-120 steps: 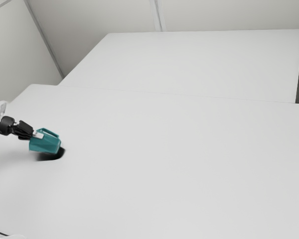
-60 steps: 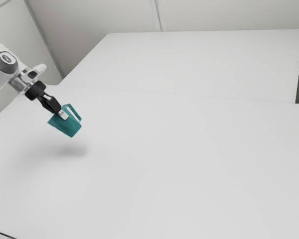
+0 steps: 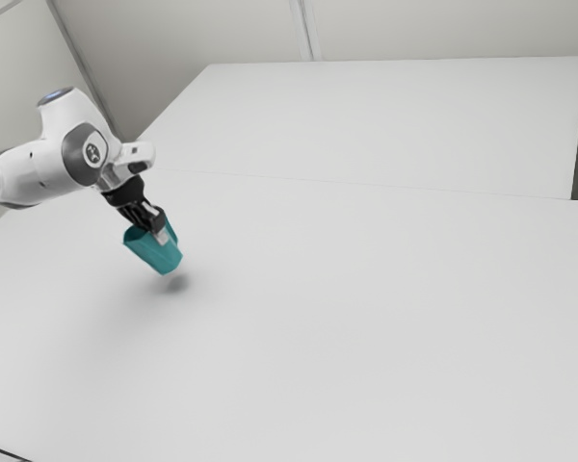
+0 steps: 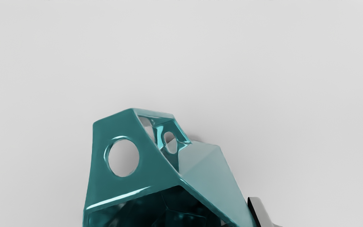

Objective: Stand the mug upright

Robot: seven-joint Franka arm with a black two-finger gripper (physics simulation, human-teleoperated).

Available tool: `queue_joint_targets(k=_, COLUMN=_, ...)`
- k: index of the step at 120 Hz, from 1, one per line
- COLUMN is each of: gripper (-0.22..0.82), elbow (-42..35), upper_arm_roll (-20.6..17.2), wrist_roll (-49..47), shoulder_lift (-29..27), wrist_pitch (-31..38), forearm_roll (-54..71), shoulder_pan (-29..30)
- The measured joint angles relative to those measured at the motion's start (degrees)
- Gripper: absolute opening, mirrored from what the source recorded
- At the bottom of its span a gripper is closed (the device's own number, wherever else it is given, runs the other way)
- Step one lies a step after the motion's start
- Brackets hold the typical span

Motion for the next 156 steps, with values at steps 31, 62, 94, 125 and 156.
queue_joint_targets(k=31, gripper=-0.18, elbow=-3.0, upper_arm_roll=-1.0, wrist_roll=-7.1, shoulder_lift=0.5, wrist_pitch=6.0, forearm_roll=5.1, shoulder_pan=-1.4)
queue_joint_targets(k=62, gripper=-0.18, elbow=-3.0, upper_arm_roll=-1.1, wrist_roll=-12.1, shoulder_lift=2.6, wrist_pitch=7.6, forearm_roll=6.6, shoulder_pan=-1.6)
queue_joint_targets(k=94, gripper=-0.17, elbow=-2.7, upper_arm_roll=-1.3, wrist_roll=-15.5, shoulder_lift=4.5, wrist_pitch=8.2, forearm_roll=6.8, shoulder_pan=-2.1)
queue_joint_targets(k=125, gripper=0.33, elbow=-2.6, upper_arm_roll=-1.8, wrist_roll=-16.7, shoulder_lift=3.6, wrist_pitch=8.0, forearm_roll=6.1, shoulder_pan=-2.3)
queue_joint_targets(k=156, gripper=0.52, elbow=3.2, upper_arm_roll=-1.9, wrist_roll=-17.3, shoulder_lift=-2.3, wrist_pitch=0.5, forearm_roll=6.6, shoulder_pan=-2.1)
